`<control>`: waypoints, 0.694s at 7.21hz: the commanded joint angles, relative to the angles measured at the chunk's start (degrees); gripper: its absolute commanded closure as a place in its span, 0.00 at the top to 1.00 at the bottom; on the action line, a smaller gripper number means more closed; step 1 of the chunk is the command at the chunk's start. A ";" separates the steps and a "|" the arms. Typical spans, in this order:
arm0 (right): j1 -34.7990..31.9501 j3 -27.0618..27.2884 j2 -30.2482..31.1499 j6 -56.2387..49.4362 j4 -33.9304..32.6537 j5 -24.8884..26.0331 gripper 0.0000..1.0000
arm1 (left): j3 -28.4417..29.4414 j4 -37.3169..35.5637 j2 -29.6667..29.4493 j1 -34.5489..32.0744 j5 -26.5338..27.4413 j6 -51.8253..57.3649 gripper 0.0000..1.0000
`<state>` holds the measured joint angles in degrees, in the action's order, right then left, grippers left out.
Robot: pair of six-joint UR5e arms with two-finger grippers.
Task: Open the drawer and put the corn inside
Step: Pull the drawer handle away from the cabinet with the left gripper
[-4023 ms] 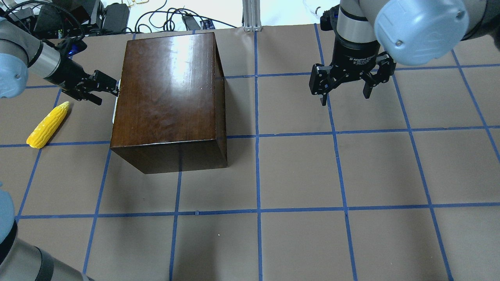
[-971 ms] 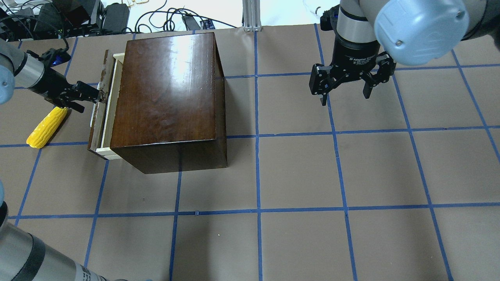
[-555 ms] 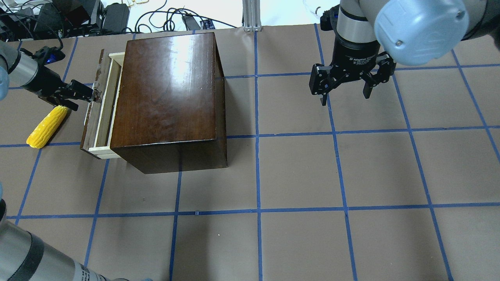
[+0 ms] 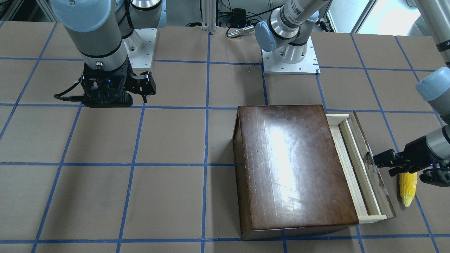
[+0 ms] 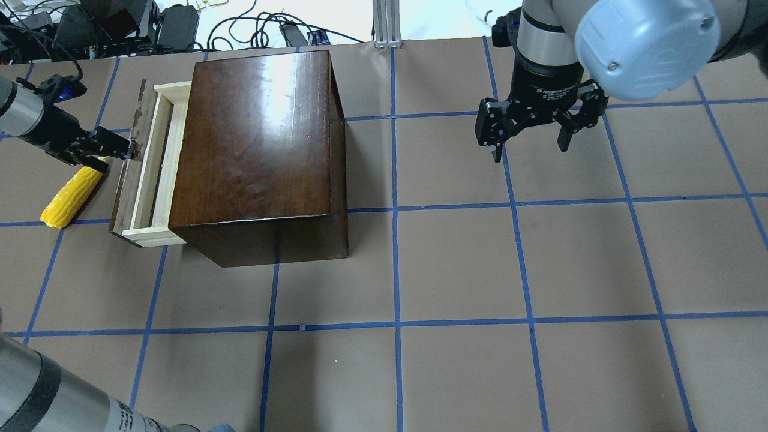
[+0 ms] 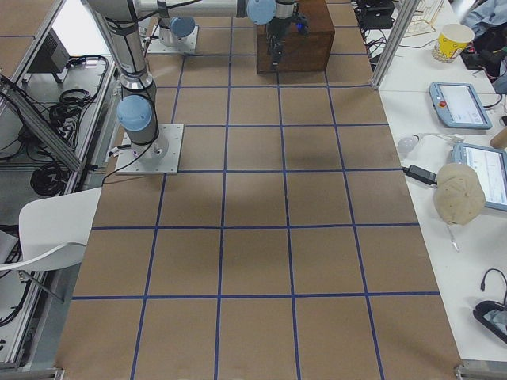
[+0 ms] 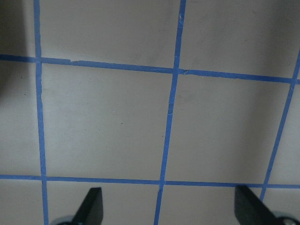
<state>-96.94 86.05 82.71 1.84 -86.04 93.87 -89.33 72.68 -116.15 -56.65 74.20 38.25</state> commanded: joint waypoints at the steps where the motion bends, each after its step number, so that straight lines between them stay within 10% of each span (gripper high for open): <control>1: 0.00 0.00 0.00 0.00 0.00 0.00 1.00 | 0.04 0.00 -0.04 0.14 0.76 0.16 1.00; 5: 0.00 0.00 0.00 0.00 0.00 0.00 1.00 | 1.35 0.18 0.13 0.22 1.55 0.25 1.00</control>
<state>-96.94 86.05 82.71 1.85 -86.04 93.87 -88.15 72.76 -116.22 -56.45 75.41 38.43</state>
